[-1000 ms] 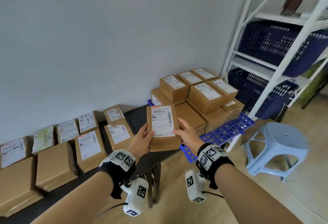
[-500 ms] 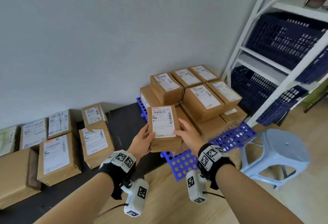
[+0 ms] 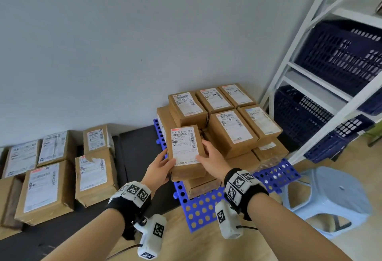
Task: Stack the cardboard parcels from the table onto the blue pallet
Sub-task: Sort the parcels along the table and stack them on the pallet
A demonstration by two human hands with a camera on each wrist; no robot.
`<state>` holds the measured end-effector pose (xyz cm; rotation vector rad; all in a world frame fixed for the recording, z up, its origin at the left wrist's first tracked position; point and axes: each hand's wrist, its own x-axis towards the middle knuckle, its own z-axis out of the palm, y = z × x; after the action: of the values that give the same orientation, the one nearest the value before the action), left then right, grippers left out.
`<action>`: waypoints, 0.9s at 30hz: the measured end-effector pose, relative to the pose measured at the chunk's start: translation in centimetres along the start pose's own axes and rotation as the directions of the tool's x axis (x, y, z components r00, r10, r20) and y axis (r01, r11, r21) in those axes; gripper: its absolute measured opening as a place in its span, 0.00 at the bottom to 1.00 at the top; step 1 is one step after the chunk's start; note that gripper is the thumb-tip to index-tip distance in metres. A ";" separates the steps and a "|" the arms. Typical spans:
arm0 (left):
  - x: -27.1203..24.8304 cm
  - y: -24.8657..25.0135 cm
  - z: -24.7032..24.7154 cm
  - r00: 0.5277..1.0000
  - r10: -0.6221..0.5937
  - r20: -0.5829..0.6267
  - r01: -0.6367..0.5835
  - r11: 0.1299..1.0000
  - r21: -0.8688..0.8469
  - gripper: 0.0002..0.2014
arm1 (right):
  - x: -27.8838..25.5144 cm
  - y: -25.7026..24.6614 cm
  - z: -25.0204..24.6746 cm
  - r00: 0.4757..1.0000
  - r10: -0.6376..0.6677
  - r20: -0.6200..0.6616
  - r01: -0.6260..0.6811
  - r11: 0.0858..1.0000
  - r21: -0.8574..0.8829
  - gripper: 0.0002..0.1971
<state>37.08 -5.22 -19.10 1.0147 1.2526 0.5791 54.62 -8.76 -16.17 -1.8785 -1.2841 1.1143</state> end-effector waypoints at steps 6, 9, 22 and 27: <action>-0.4 -0.5 1.1 0.997 0.003 -0.075 -0.005 0.999 -0.033 0.28 | 0.9 -0.5 -1.5 0.967 -0.231 0.109 0.254 0.923 -0.288 0.31; -0.7 -0.2 1.9 0.994 -0.002 -0.109 -0.006 0.998 -0.065 0.27 | 1.6 -0.5 -2.3 0.933 -0.305 0.190 0.359 0.814 -0.457 0.30; -0.6 0.0 5.9 0.982 -0.025 -0.188 -0.003 0.989 -0.148 0.25 | 3.7 1.4 -6.9 0.938 -0.241 0.250 0.348 0.653 -0.673 0.32; -0.1 0.4 7.3 0.981 -0.014 -0.195 -0.021 0.985 -0.173 0.26 | 4.2 1.9 -8.3 0.968 -0.149 0.202 0.248 0.683 -0.687 0.35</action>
<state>44.04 -7.29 -18.77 0.8279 1.3468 0.7931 63.47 -5.64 -15.12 -2.1203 -2.1737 0.6589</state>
